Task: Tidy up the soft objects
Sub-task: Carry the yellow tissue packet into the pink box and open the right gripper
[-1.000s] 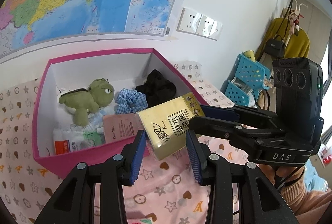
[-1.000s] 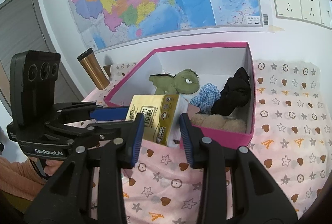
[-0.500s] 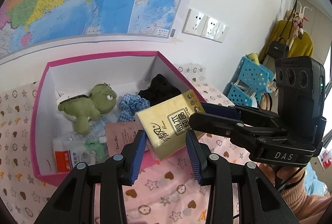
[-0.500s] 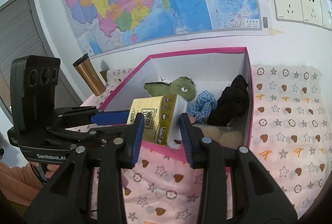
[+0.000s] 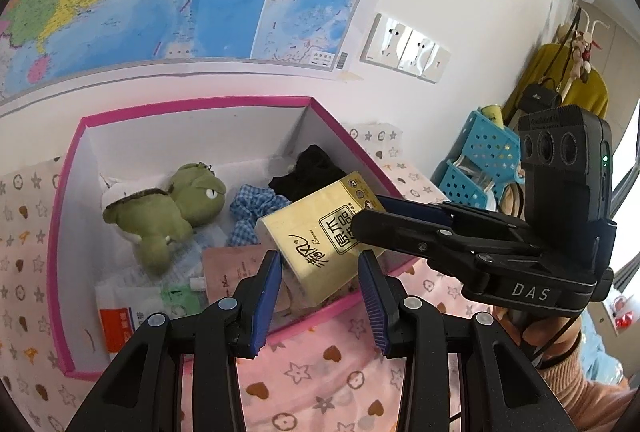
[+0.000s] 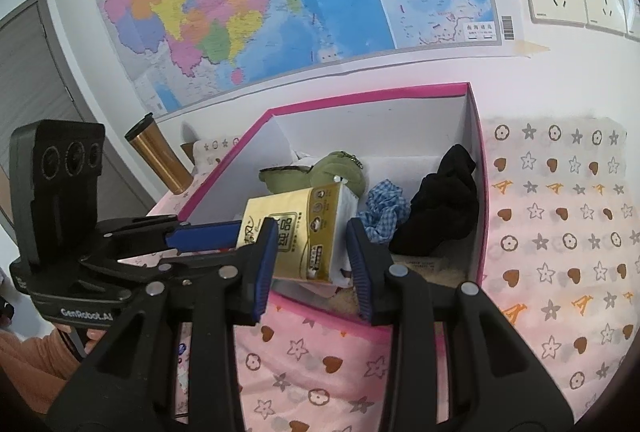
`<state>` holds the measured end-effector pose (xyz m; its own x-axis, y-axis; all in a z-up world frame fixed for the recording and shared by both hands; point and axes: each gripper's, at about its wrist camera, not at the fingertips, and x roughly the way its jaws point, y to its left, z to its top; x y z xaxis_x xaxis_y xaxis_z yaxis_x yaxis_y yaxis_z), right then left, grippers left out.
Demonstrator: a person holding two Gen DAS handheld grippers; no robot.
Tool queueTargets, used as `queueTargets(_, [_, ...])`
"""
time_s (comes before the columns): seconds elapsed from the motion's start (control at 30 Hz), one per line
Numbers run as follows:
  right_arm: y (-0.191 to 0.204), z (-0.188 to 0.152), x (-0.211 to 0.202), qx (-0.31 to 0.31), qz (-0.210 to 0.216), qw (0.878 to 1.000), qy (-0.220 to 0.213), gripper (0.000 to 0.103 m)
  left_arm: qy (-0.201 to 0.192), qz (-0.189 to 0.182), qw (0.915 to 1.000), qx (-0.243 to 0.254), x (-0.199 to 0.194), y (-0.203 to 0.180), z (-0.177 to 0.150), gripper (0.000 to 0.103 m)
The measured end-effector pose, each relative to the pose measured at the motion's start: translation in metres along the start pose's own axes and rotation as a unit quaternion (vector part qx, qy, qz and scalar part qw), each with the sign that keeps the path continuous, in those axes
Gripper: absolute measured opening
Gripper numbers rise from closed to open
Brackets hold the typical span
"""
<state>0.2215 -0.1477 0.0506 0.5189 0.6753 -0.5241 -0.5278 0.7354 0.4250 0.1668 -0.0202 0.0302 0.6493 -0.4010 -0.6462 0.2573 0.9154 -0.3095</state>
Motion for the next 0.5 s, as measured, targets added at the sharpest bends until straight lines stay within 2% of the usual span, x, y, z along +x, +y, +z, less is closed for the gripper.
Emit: queueTargets(0.5, [-0.010, 0.012, 0.028, 0.017, -0.023, 0.999, 0.015, 0.038, 0.023, 0.030, 0.9993, -0.007, 0.028, 0.016, 0.015, 0.039])
